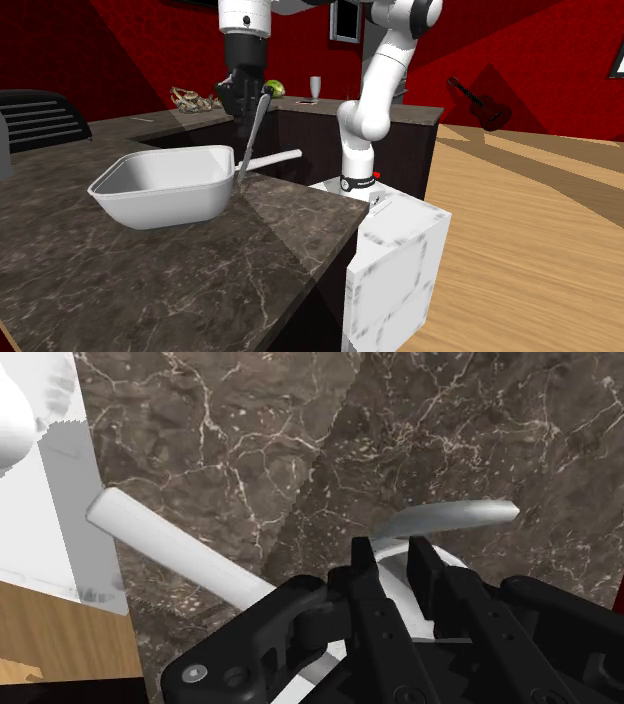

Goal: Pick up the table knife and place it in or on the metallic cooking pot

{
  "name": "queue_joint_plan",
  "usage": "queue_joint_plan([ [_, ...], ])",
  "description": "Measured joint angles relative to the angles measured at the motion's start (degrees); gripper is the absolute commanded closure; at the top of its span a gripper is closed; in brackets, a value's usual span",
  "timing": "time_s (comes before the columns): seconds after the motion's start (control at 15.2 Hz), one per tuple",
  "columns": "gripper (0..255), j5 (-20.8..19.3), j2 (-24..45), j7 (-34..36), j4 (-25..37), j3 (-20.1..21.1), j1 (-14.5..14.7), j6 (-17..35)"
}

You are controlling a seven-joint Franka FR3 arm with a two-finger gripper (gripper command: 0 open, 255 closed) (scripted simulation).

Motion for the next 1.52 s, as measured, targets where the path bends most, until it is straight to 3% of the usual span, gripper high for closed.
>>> queue_joint_plan([
  [0.4,255,-2.7,3.6,-6.9,2.1,-5.0,-3.4,0.0],
  [0.46,0,-2.7,3.6,-7.0,2.1,-5.0,-3.4,0.0],
  [0.59,0,-1.5,4.6,-8.5,2.3,-5.7,-3.0,-0.7],
  [0.79,0,4.8,10.5,-16.9,3.1,-8.8,-1.4,-4.9],
  [1.19,0,15.7,25.9,-34.3,7.8,-12.3,-0.3,-19.2],
  [1.52,0,18.3,27.3,-37.5,4.6,-11.5,0.5,-19.0],
])
